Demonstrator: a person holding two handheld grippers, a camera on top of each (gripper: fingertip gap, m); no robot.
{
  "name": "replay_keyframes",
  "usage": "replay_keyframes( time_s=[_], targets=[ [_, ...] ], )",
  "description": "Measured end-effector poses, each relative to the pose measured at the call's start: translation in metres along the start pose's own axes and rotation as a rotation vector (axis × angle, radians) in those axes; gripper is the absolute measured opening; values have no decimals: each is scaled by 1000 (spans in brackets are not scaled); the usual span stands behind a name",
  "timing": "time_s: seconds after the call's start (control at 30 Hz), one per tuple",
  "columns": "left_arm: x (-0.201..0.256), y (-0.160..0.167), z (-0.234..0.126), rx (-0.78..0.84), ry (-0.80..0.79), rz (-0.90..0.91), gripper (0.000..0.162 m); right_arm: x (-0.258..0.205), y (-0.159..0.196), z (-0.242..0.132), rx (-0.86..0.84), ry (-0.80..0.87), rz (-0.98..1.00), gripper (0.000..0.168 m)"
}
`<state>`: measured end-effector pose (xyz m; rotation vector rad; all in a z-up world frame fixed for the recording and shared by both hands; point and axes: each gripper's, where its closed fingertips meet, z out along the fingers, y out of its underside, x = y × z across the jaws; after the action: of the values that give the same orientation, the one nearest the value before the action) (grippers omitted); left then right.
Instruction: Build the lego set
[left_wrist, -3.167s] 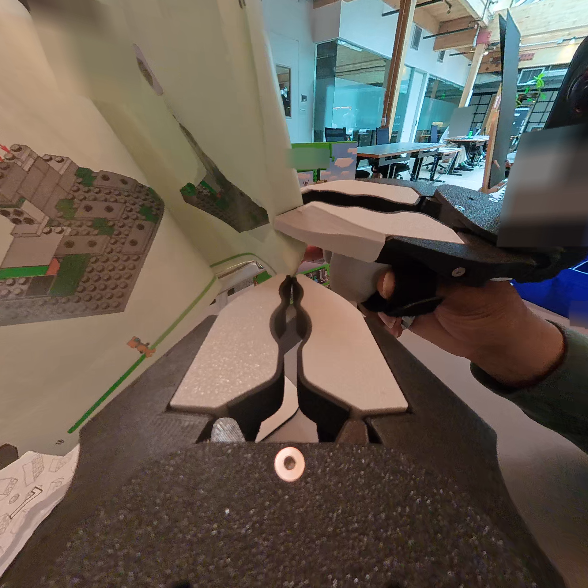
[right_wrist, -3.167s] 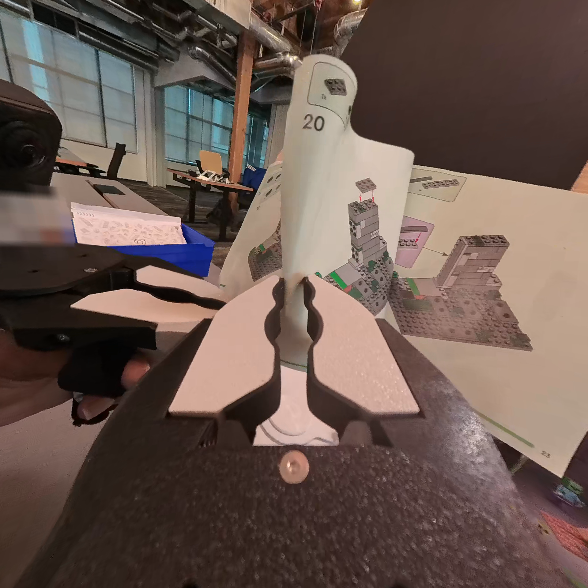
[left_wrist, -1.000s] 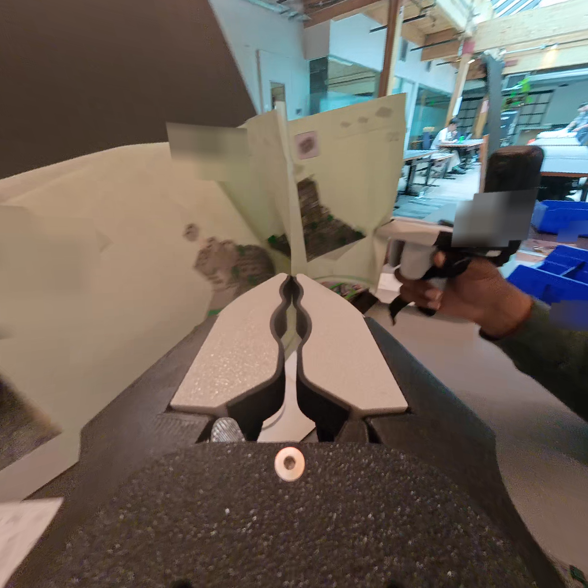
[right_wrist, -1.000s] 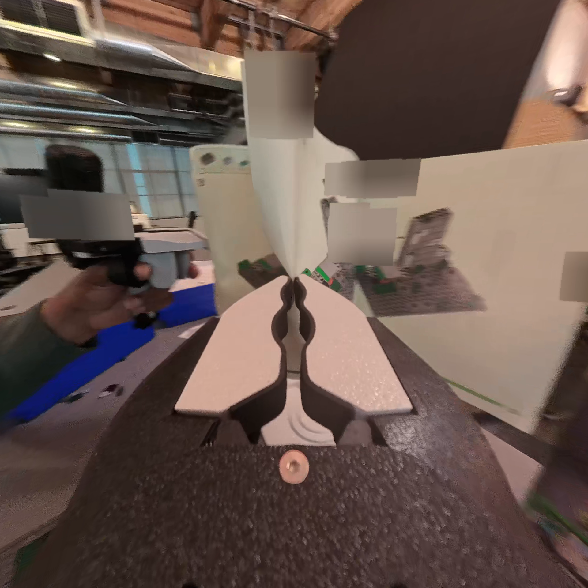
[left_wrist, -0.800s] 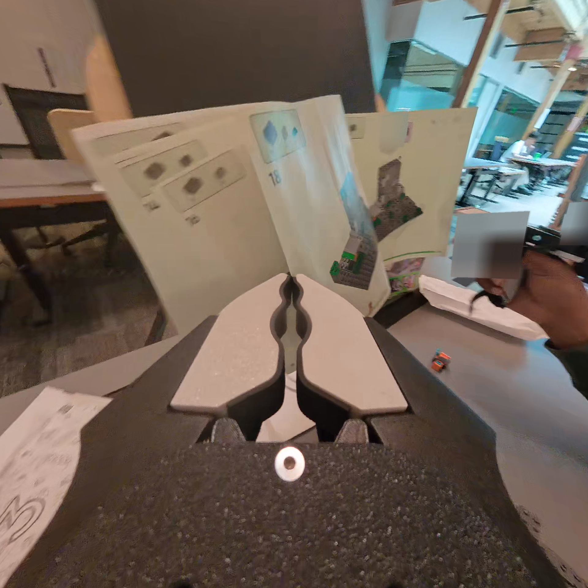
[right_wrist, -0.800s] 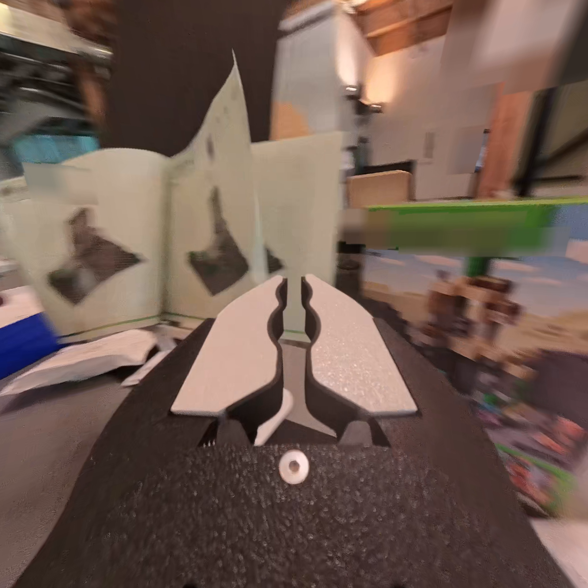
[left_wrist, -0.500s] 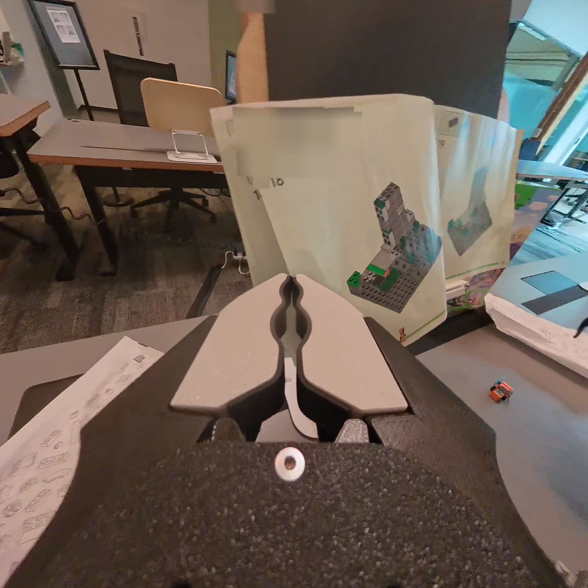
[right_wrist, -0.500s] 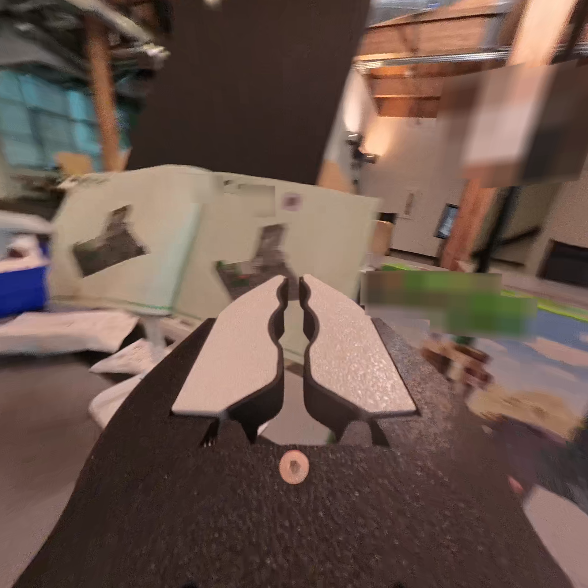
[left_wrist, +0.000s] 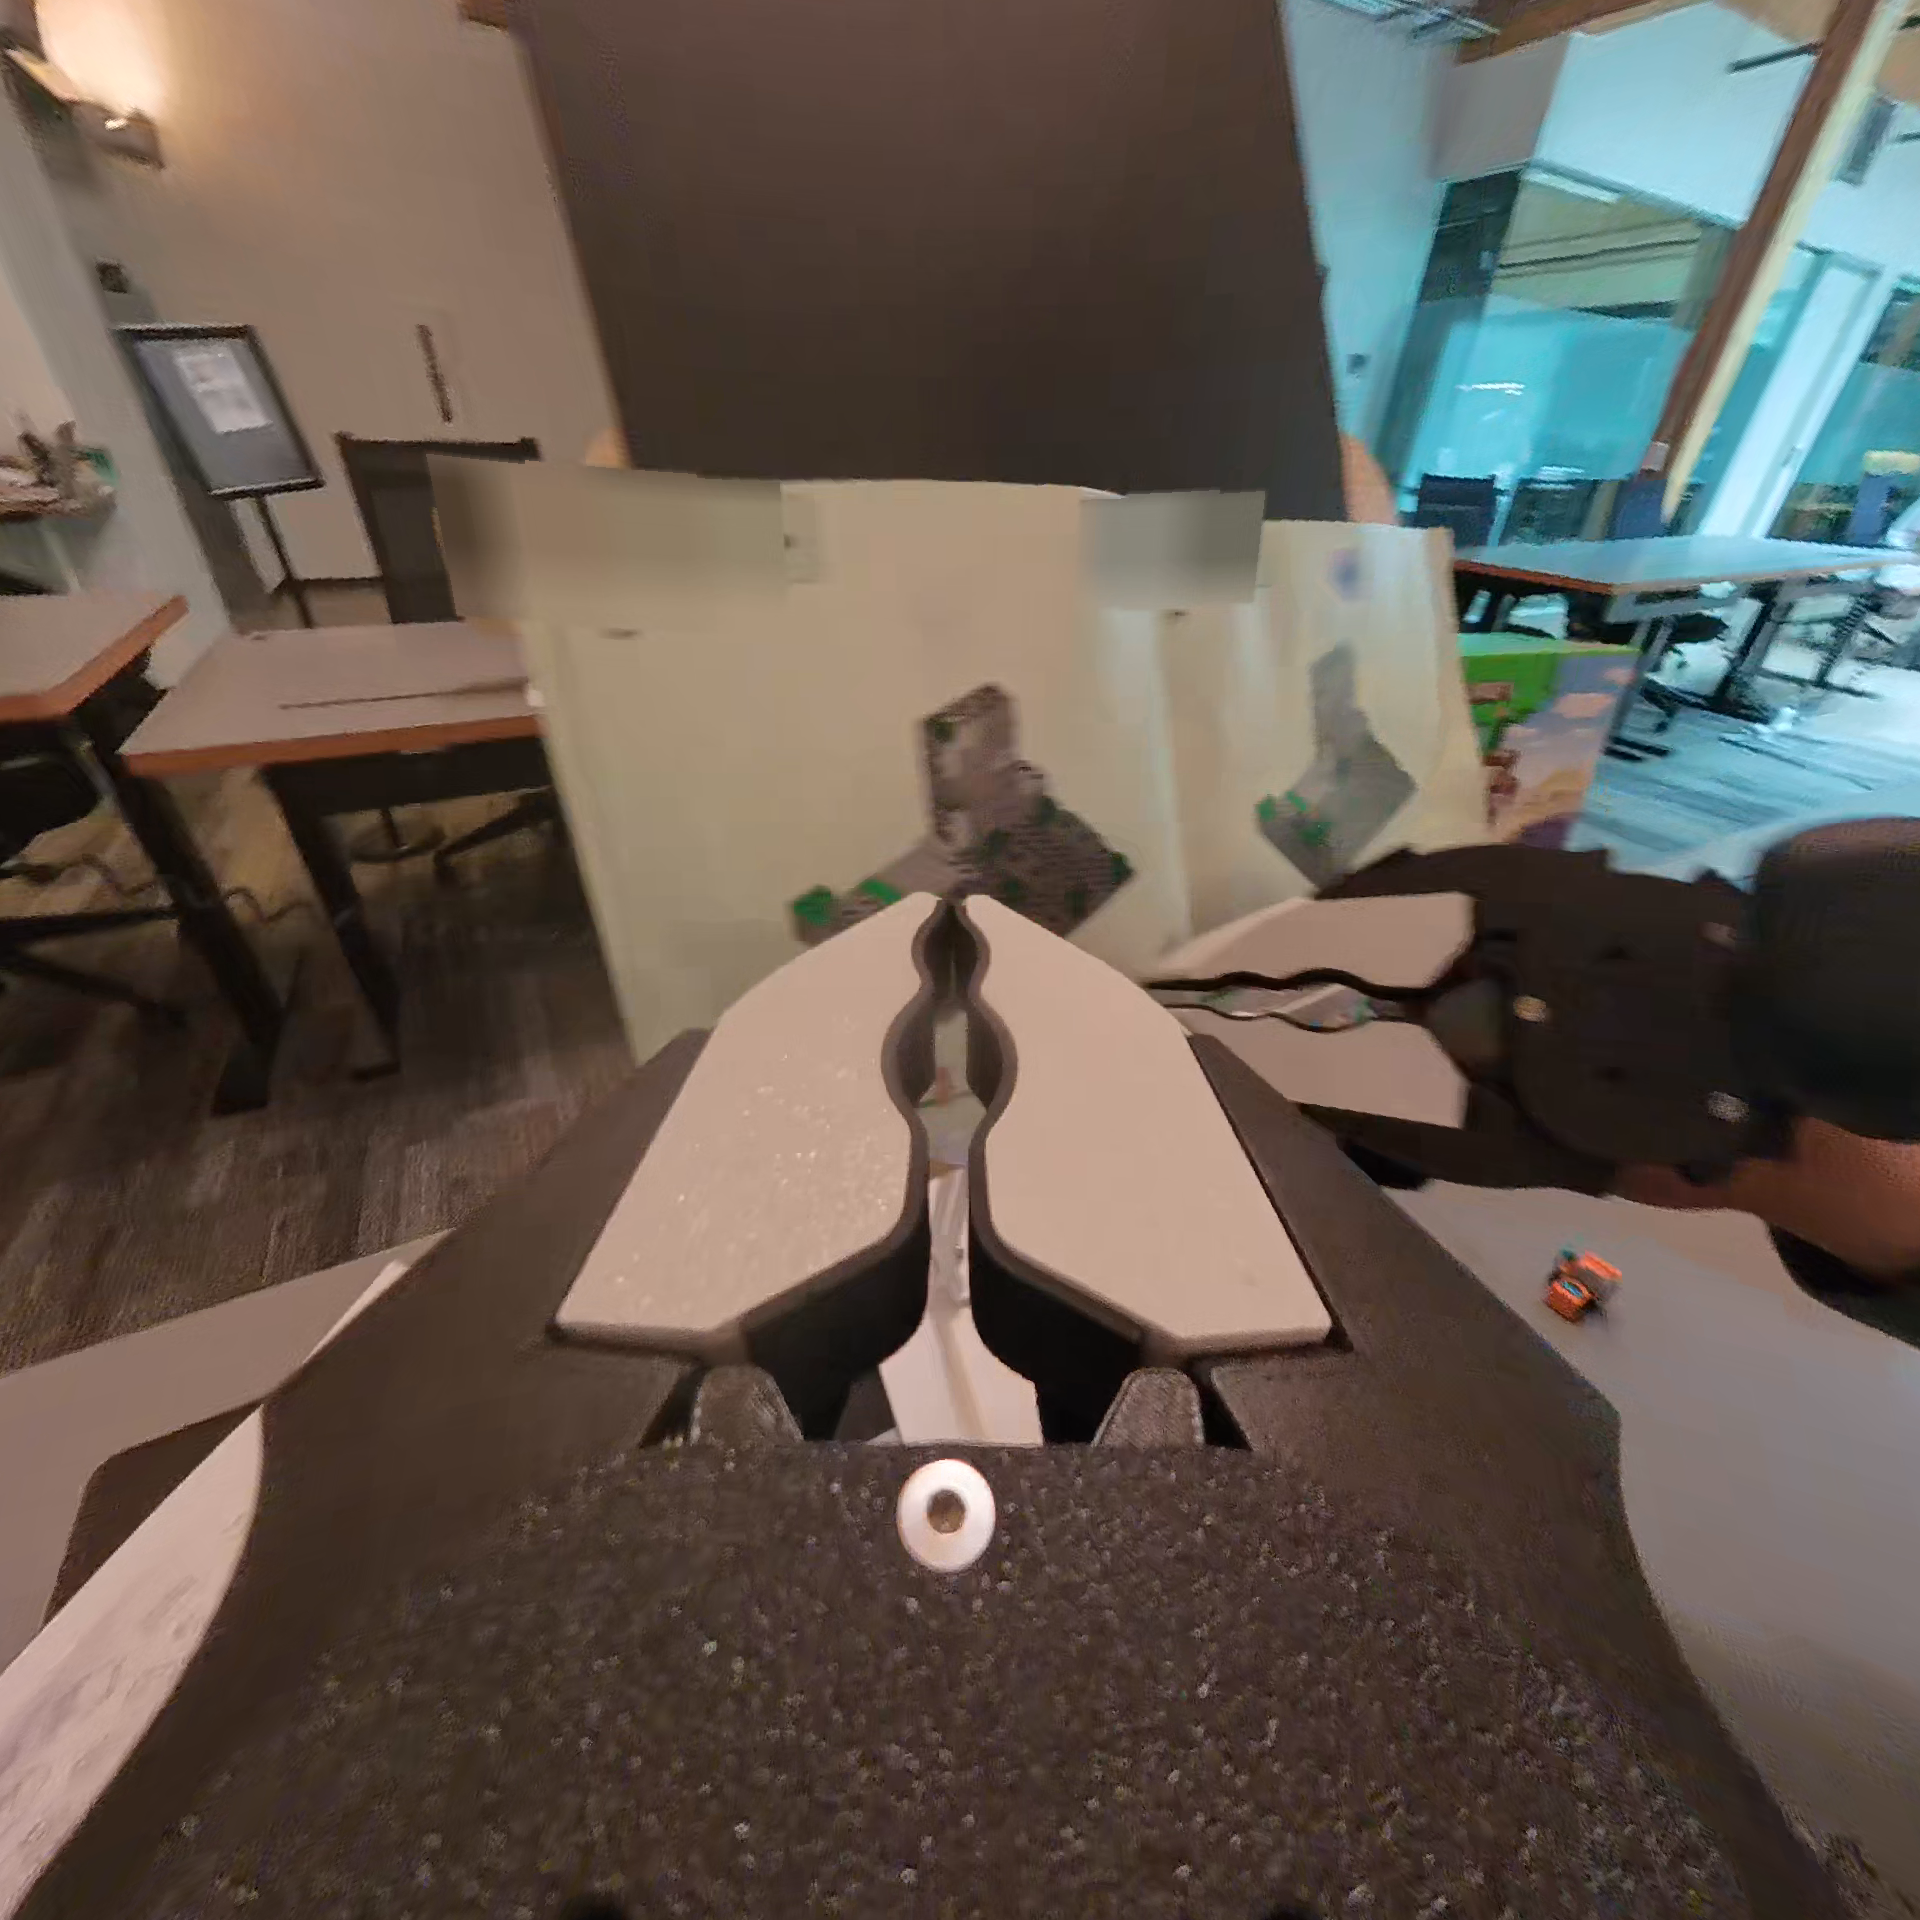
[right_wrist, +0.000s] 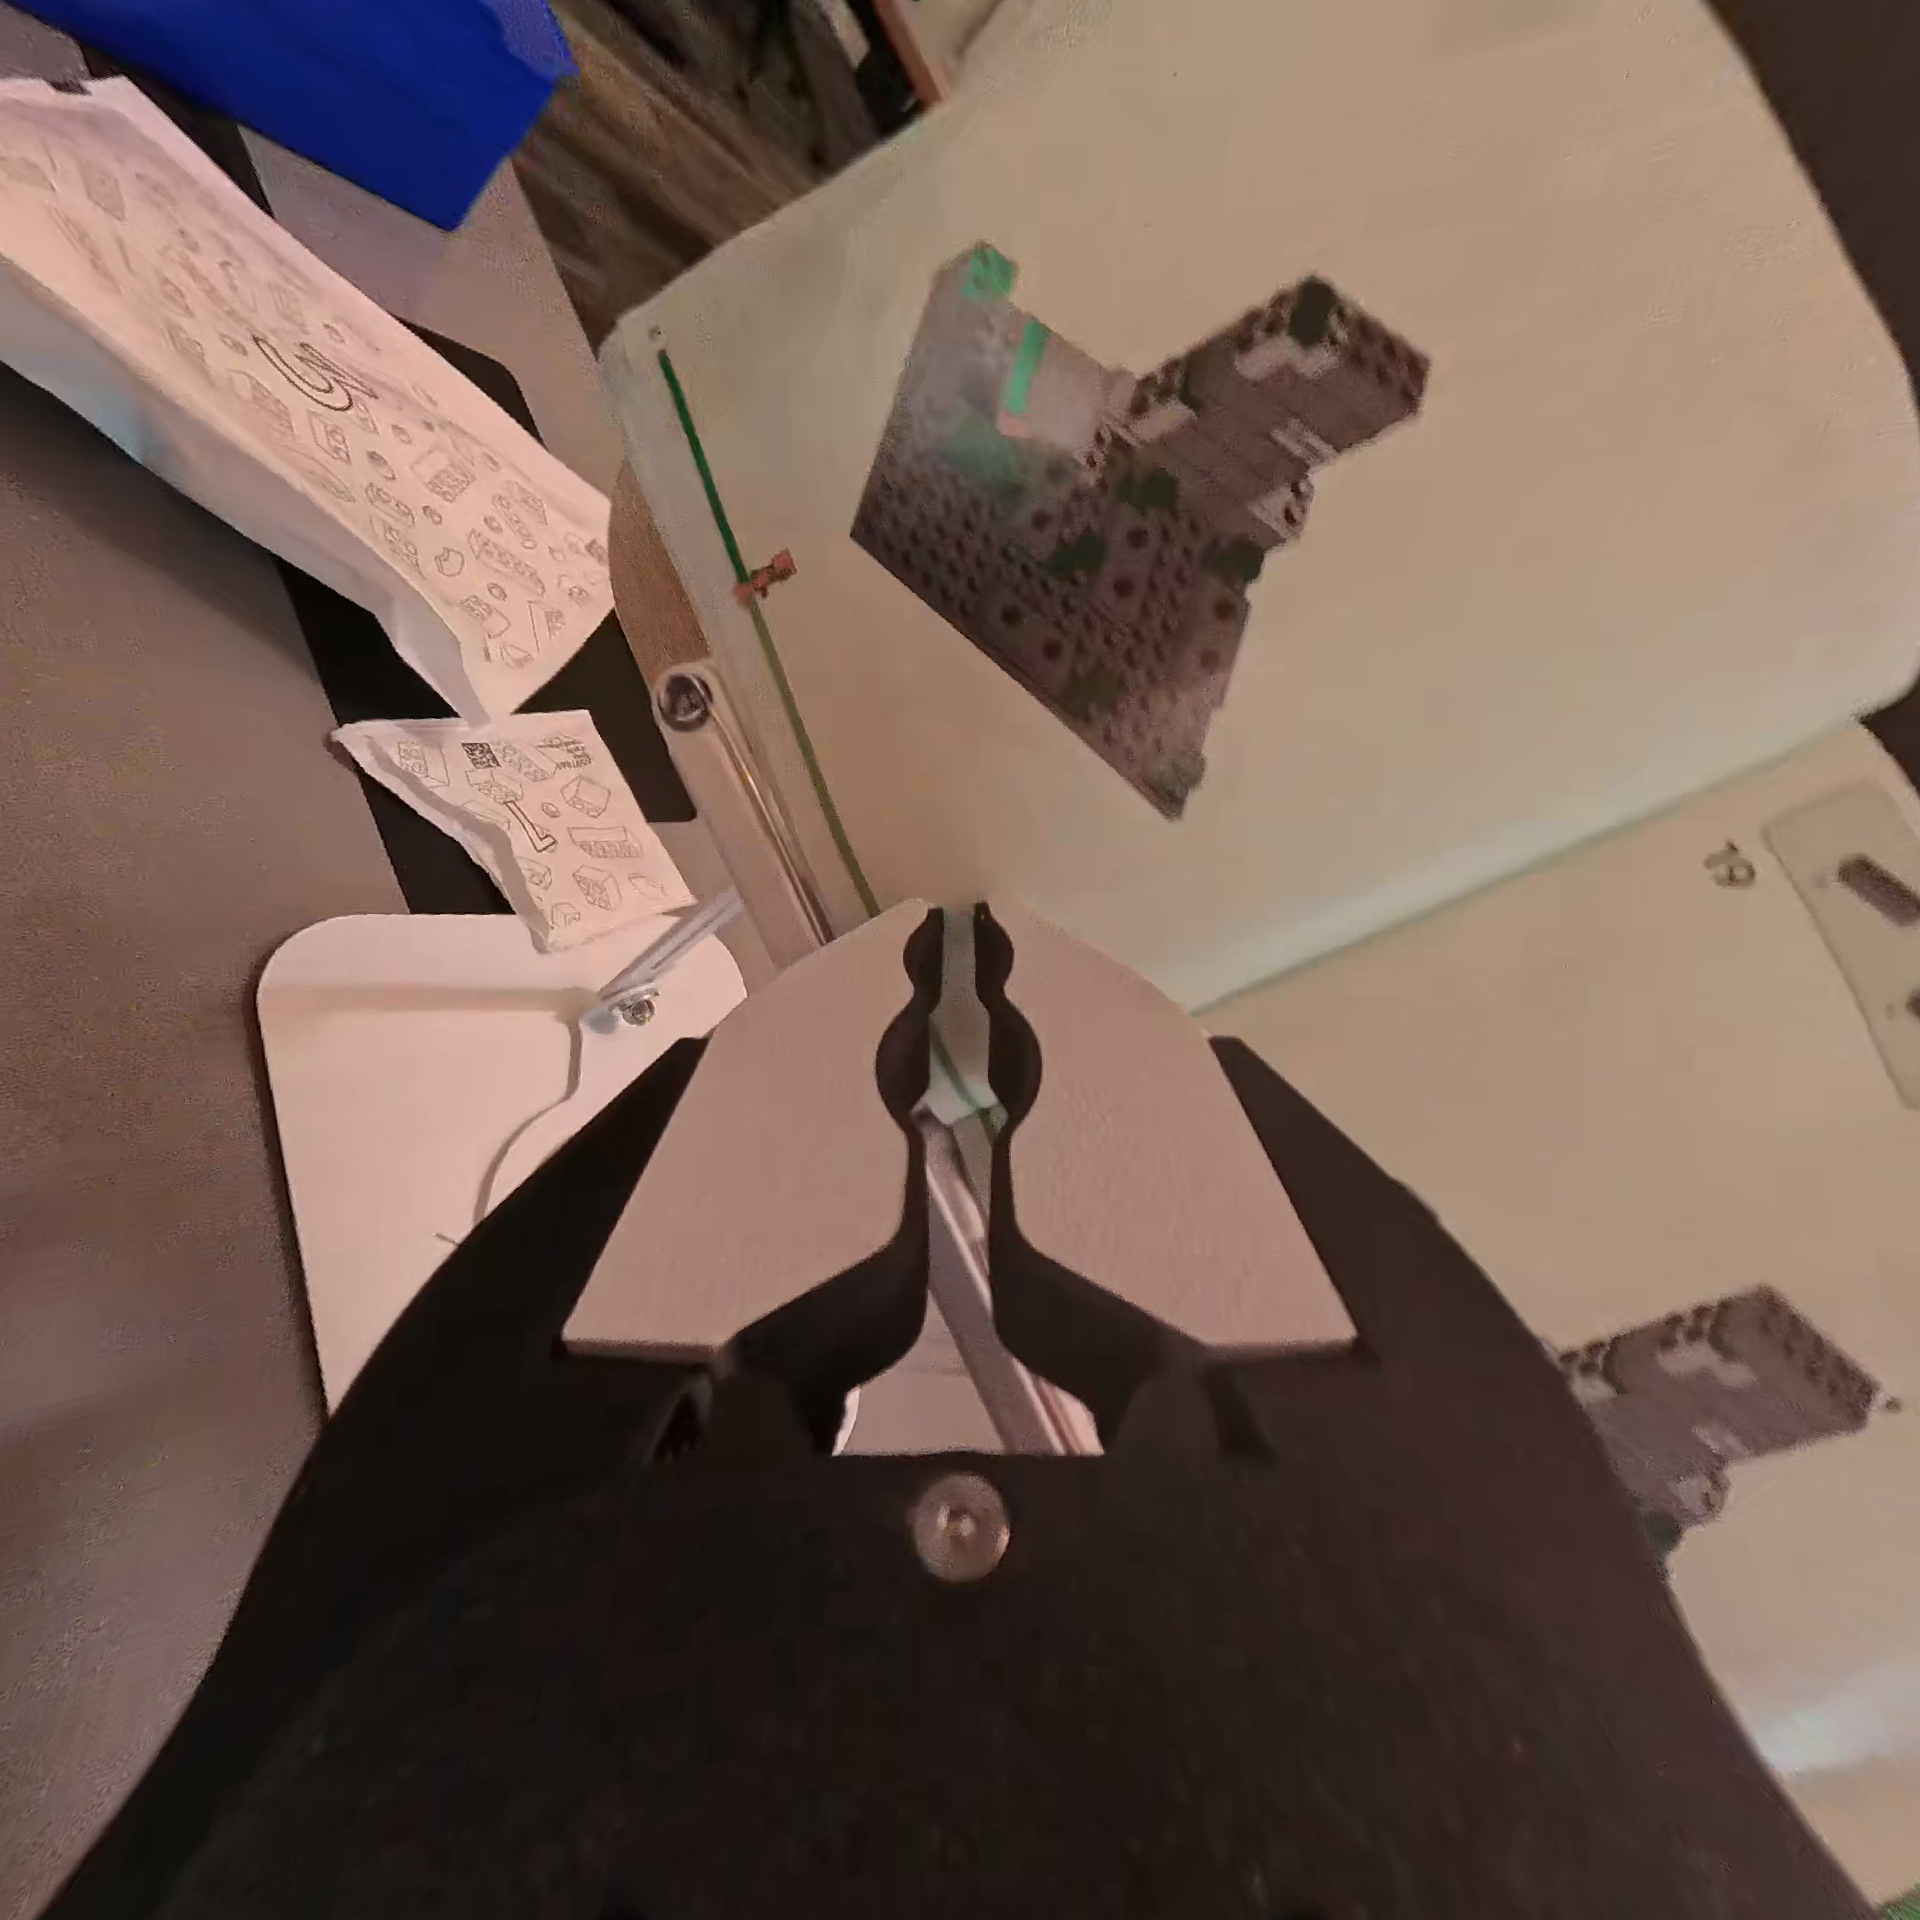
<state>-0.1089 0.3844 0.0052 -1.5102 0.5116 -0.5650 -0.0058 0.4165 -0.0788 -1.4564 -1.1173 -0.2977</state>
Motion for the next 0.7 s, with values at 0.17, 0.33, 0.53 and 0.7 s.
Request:
replay_keyframes(
  time_s=[0.17, 0.33, 0.53, 0.7],
  targets=[
    [37, 33, 23, -106, 91, 61, 0, -4, -4, 18, -69, -15, -39, 5],
    [32, 79, 64, -213, 34, 117, 0, -3, -4, 26, -91, -24, 12, 1],
    [19, 100, 83, -302, -69, 246, 0, 0, 5, 13, -113, -53, 0, 0],
    [19, 98, 86, -347, -95, 284, 0, 30, 43, -7, -188, -15, 70, 0]
  ],
)
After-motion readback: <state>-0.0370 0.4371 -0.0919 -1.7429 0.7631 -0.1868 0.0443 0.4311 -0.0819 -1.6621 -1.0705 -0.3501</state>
